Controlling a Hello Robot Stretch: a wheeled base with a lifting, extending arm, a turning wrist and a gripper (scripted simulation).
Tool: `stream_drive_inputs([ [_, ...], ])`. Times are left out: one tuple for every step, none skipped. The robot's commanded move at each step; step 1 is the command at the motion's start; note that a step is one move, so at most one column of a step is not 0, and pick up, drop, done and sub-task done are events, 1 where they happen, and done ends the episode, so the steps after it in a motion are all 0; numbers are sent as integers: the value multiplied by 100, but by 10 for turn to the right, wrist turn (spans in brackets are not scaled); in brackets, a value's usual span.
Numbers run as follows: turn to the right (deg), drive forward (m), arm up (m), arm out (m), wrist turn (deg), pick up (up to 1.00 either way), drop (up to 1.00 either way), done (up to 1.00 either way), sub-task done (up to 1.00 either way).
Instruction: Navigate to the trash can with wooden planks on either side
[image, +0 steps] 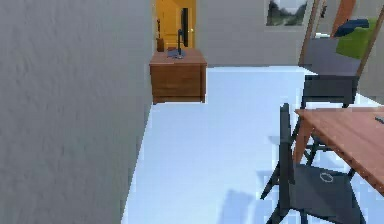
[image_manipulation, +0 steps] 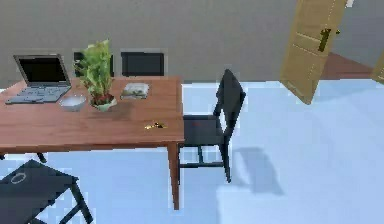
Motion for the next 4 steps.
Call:
stream_drive_inputs([
  [0,100,0,0,0,0,0,0,0],
  [90,0,0,0,0,0,0,0,0],
  [0,35,0,0,0,0,0,0,0],
  [90,0,0,0,0,0,0,0,0],
])
